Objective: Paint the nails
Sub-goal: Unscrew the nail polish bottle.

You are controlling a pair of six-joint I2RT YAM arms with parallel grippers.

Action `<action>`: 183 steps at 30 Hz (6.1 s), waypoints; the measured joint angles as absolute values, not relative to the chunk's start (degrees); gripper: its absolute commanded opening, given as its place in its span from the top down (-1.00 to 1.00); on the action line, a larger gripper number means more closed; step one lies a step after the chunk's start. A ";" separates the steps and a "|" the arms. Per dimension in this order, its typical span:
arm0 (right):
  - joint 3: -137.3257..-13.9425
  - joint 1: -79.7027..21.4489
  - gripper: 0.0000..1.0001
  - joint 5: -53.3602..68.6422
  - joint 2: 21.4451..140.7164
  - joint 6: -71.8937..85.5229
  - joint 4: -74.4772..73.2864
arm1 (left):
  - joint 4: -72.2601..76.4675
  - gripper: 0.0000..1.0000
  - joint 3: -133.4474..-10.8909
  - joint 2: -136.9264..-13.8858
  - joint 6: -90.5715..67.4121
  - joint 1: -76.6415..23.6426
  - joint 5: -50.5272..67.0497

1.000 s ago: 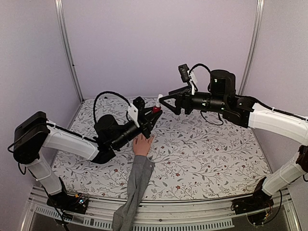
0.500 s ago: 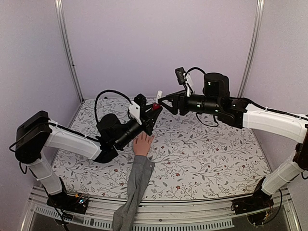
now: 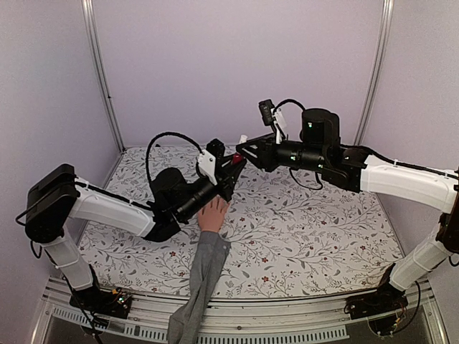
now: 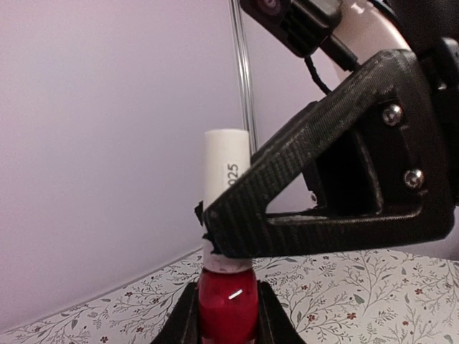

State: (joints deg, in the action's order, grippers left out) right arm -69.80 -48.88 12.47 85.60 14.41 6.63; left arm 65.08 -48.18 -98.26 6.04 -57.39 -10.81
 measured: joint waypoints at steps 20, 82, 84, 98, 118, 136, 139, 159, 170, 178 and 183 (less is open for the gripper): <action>-69.80 -48.97 1.00 13.13 85.86 11.31 7.33 | 63.68 1.00 -48.82 -98.48 5.08 -56.95 -10.26; -68.49 -49.28 1.00 17.89 85.97 11.11 12.99 | 66.59 1.00 -46.63 -97.47 -3.64 -53.19 9.74; -68.49 -49.23 1.00 18.28 86.00 10.72 13.19 | 66.08 1.00 -46.94 -97.47 -3.64 -53.21 9.87; -68.18 -48.45 1.00 25.34 85.73 6.48 13.32 | 66.17 1.00 -47.31 -97.47 -6.74 -50.68 21.23; -68.18 -48.29 1.00 41.60 83.72 -0.97 13.37 | 75.44 1.00 -49.58 -100.44 -17.65 -49.19 40.97; -68.18 -48.75 0.48 53.80 83.31 -7.46 11.11 | 86.32 1.00 -52.93 -105.93 -31.44 -49.06 55.86; -67.99 -48.62 0.08 50.52 83.15 -5.93 10.59 | 85.54 1.00 -50.06 -104.42 -28.49 -48.99 52.03; -68.31 -47.59 0.04 16.08 83.50 14.22 10.41 | 65.43 1.00 -48.36 -97.10 -4.43 -54.26 6.59; -69.06 -47.59 1.00 13.69 86.00 17.34 9.96 | 60.77 1.00 -50.22 -97.84 -0.75 -55.53 -4.34; -69.06 -47.18 1.00 15.16 86.35 16.95 10.83 | 58.81 1.00 -51.51 -98.00 0.60 -55.99 -6.68; -69.06 -46.83 1.00 16.69 86.32 15.77 11.29 | 59.11 1.00 -51.59 -98.00 0.34 -55.59 -4.64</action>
